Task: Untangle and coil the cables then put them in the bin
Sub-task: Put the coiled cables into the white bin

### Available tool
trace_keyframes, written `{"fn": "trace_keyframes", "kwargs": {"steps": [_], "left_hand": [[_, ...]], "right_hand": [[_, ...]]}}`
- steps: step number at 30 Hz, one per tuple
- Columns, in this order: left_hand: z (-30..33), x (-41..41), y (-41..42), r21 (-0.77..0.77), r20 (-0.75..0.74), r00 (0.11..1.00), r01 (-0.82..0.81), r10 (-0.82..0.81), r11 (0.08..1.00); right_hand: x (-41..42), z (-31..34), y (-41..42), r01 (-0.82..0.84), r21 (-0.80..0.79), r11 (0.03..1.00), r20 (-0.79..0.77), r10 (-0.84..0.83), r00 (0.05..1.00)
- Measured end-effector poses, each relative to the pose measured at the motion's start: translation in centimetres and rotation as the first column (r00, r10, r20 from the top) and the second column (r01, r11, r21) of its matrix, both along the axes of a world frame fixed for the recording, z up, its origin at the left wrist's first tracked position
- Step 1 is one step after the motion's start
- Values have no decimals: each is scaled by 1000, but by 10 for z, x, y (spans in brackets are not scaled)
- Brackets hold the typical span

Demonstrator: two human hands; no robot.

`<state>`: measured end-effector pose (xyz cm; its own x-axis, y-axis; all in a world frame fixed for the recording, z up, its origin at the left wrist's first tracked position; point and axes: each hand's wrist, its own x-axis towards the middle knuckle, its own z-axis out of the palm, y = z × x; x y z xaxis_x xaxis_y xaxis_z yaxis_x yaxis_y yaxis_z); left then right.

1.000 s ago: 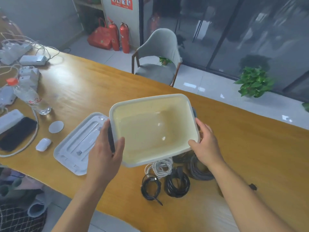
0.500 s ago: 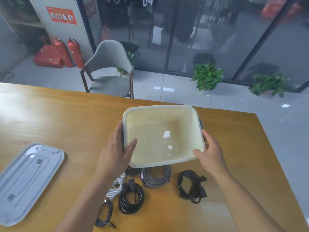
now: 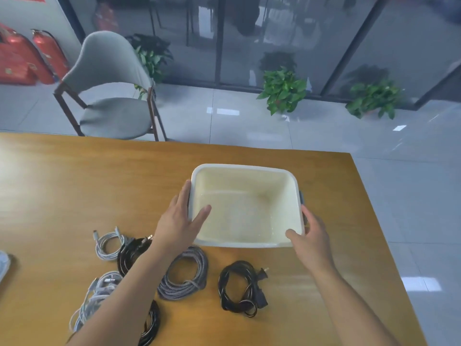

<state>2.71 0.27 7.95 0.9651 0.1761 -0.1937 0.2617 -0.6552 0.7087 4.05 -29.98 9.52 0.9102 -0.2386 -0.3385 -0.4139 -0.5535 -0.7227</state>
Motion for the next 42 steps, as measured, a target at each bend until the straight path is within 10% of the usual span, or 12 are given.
{"fn": "trace_keyframes", "kwargs": {"steps": [32,42], "left_hand": [[-43,-132,19,151,-182,980,-55,82,987],[-71,-131,11,260,-204,977,119,-66,958]], "right_hand": [[-114,-63,-11,-233,-117,965,7,236,972],[-121,-96,29,-744,-394,540,-274,704,655]]}}
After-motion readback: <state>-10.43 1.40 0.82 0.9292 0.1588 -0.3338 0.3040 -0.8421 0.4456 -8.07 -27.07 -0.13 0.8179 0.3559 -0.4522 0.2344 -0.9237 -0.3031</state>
